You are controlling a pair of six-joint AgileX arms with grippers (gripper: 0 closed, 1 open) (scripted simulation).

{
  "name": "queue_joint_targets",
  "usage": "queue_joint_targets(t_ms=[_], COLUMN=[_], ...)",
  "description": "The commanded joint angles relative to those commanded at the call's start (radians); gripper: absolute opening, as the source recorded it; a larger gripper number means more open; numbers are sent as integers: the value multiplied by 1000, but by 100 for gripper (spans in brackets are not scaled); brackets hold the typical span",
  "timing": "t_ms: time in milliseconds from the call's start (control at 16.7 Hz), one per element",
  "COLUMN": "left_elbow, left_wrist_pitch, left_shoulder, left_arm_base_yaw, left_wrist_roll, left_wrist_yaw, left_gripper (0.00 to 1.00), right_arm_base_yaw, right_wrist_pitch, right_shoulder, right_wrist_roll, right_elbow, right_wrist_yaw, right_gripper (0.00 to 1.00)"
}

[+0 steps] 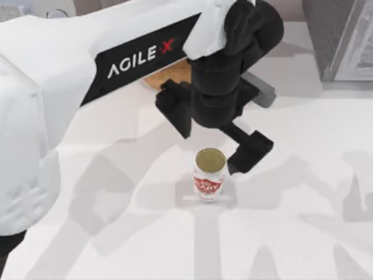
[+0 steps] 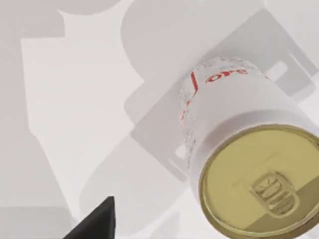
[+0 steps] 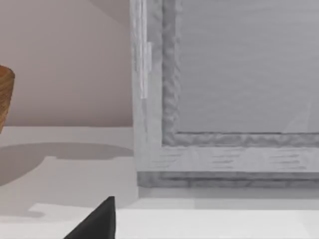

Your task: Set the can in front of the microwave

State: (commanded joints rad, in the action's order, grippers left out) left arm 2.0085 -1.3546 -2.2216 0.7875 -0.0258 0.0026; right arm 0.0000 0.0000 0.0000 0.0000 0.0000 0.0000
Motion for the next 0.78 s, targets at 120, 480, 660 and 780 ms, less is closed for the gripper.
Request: queue_joint_targets(t_ms=[120, 480, 660, 780], left_elbow=[3, -40, -137, -186], left_wrist_pitch=[-2, 41, 158, 210], left_shoulder=[-3, -5, -17, -24], left_arm_base_yaw=[1, -2, -1, -1], left_wrist_roll=[0, -3, -2, -2], left_wrist_yaw=[0, 0, 0, 0], left_gripper=[100, 100, 100, 100], right_arm_base_yaw=[0, 0, 0, 0], right_wrist_pitch=[0, 0, 0, 0], right_shoulder=[0, 0, 0, 0], right_wrist_roll=[0, 0, 0, 0], right_elbow=[0, 0, 0, 0], right_wrist_yaw=[0, 0, 0, 0], right_gripper=[100, 100, 100, 100])
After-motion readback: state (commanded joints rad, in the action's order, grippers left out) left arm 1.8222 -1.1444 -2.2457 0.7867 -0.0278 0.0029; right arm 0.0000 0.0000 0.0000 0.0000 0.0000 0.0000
